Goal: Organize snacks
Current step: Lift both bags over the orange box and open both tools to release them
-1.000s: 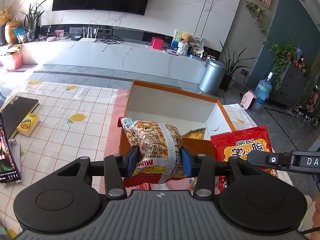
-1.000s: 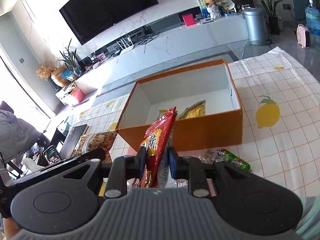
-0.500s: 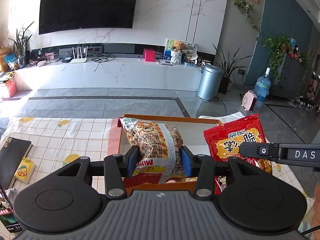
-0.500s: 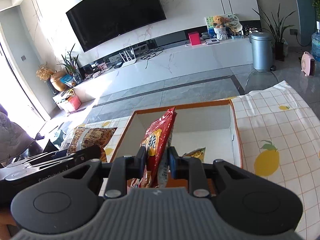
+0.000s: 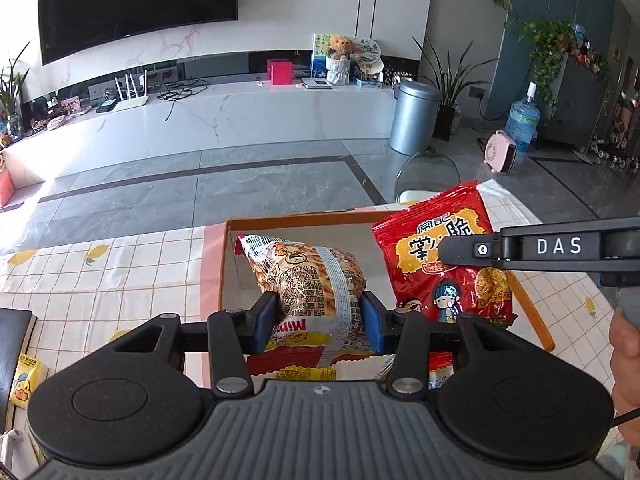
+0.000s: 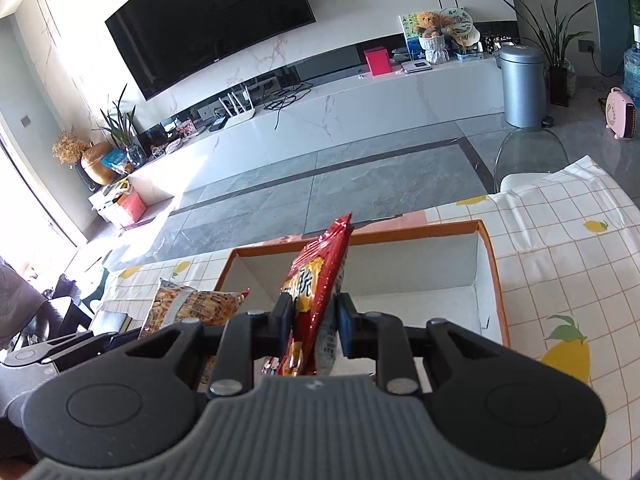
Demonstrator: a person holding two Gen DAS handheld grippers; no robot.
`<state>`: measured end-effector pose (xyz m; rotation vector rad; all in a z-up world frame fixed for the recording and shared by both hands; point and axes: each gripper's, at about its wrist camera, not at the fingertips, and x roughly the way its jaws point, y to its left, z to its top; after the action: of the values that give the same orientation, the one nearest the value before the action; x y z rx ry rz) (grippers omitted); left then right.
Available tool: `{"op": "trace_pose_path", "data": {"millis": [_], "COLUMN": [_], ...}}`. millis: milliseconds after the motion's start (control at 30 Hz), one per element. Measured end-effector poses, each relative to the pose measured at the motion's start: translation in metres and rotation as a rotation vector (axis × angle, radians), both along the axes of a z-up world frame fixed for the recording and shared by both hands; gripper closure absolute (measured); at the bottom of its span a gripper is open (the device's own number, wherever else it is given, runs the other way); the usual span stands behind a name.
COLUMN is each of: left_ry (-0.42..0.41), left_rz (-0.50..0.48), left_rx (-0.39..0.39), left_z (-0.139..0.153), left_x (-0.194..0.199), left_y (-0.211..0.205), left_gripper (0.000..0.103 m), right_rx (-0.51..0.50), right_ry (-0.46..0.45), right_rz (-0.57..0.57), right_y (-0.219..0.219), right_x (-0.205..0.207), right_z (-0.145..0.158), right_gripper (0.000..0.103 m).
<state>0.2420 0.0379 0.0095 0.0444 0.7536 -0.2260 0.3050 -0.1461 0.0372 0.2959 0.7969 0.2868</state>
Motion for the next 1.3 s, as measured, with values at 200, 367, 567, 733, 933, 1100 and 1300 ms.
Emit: {"op": "trace_pose_path", "data": {"millis": [200, 367, 567, 733, 933, 1100, 1300], "left_ry": [0.074, 0.129, 0.162, 0.176, 0.192, 0.205, 0.151], "left_rz": [-0.055, -0.086, -0.094, -0.087, -0.093, -0.084, -0.083], "left_rx": [0.072, 0.105, 0.118, 0.162, 0.224, 0.243, 0.271], "left_z": [-0.028, -0.047, -0.058, -0.064, -0.067, -0.070, -0.062], "left_x": [0.015, 0.021, 0.031, 0.034, 0.035, 0.037, 0.034], "left_y": [-0.013, -0.017, -0.021, -0.027, -0.033, -0.034, -0.037], "left_gripper": [0.052, 0.052, 0.052, 0.052, 0.051, 0.049, 0.038], "right_rx": [-0.015, -0.039, -0.007, -0.022, -0.025, -0.032, -0.061], "right_ry": [0.098, 0.168, 0.236, 0.272, 0.303, 0.309, 0.287], "right_rz": [0.023, 0.031, 0.039, 0.046, 0.043, 0.037, 0.037], "right_y": [0.008, 0.013, 0.013, 0.017, 0.017, 0.016, 0.014], "right_x": [0.023, 0.034, 0.047, 0.053, 0.052, 0.051, 0.048], "right_z": [-0.037, -0.063, -0.081, -0.089, -0.098, -0.099, -0.090], "right_gripper": [0.083, 0.083, 0.083, 0.083, 0.082, 0.079, 0.077]}}
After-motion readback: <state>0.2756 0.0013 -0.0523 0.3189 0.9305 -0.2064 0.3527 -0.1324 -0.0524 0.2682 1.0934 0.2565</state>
